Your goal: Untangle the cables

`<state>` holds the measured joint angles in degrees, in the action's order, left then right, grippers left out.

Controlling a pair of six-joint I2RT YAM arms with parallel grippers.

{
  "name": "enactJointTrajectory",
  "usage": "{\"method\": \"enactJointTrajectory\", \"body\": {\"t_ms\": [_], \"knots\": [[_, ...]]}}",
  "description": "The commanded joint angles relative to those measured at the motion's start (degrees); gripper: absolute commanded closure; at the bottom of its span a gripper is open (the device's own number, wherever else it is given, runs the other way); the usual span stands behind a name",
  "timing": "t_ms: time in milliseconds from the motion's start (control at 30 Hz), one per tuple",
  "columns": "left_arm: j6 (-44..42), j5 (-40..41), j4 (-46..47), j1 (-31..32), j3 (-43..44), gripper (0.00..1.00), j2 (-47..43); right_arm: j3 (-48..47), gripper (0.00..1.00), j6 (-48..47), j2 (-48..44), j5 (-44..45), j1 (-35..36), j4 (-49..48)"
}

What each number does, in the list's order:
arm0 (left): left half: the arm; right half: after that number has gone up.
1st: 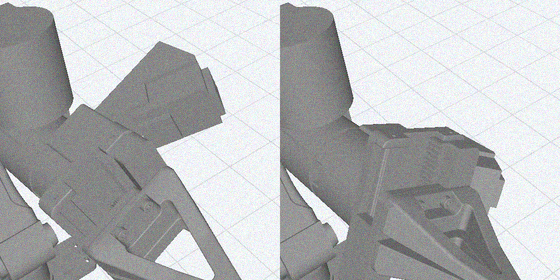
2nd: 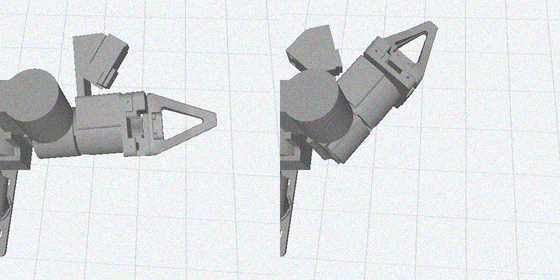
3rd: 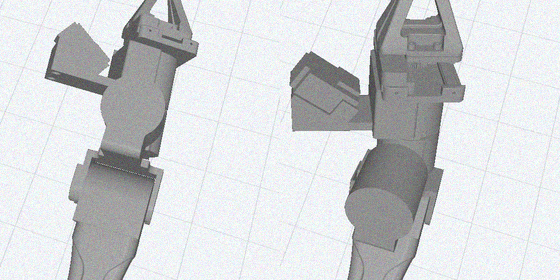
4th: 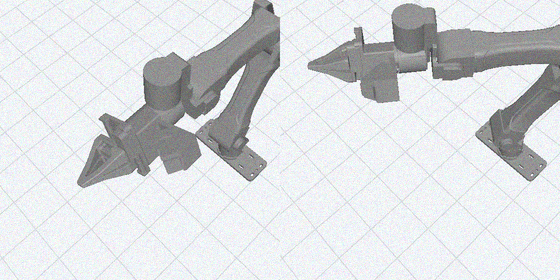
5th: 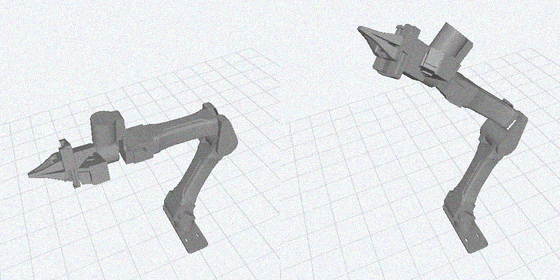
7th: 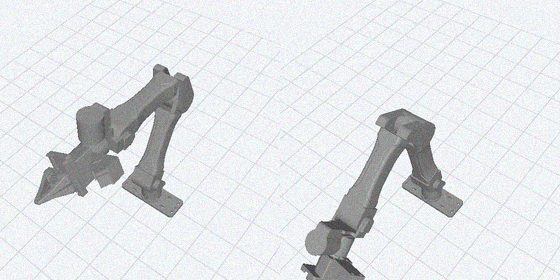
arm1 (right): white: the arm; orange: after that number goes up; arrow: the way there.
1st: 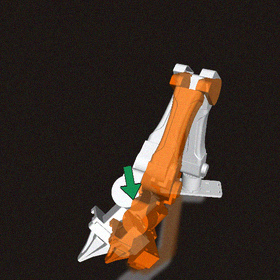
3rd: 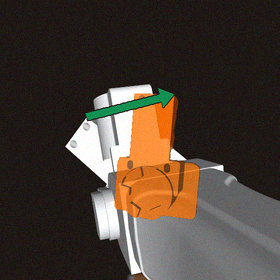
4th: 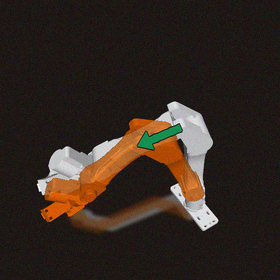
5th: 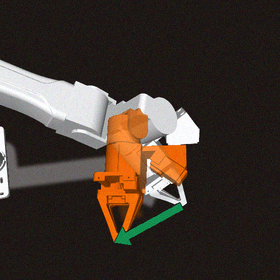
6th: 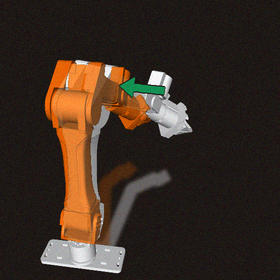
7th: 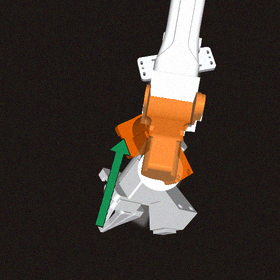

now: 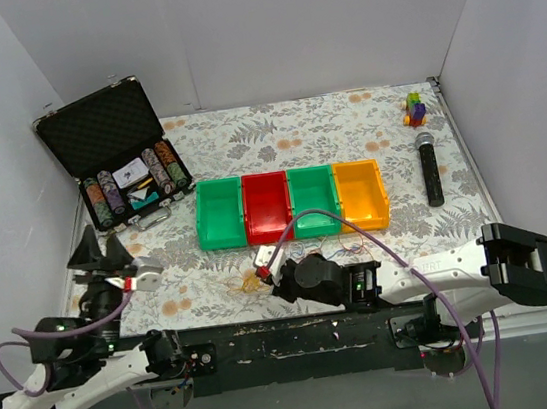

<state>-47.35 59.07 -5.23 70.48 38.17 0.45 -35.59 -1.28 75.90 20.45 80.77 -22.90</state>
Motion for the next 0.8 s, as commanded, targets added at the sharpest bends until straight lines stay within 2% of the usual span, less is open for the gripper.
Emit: {"method": "enactJointTrajectory", "body": {"t_ms": [0,100,167,367,533,667,767], "knots": [[12.1,1.2,-18.5,0.3,-0.2,0.48,-6.0,-6.2,0.99,0.7,-1.0,-4.6,0.2,1.4],[20.2,-2.7,-26.4,0.3,2.2,0.24,-3.2,-10.3,0.99,-0.1,-0.8,-5.1,0.2,3.0],[27.6,-6.6,-32.8,0.3,5.1,0.02,-0.7,-11.9,0.99,-0.7,-1.4,-4.6,0.2,3.6],[40.9,-22.1,-39.1,0.3,13.8,0.02,11.7,-17.5,0.99,-3.7,-3.9,-2.7,0.1,5.2],[46.0,-34.0,-39.3,0.3,20.1,0.02,20.6,-22.2,0.99,-6.1,-5.1,-2.5,0.0,7.2],[50.2,-36.8,-34.3,0.3,20.6,0.02,24.8,-25.7,0.99,-7.9,-6.3,-2.2,-0.5,8.4],[55.5,-36.6,-30.6,0.3,17.6,0.02,24.5,-27.9,0.99,-8.5,-7.2,-2.9,-1.1,8.8]]}}
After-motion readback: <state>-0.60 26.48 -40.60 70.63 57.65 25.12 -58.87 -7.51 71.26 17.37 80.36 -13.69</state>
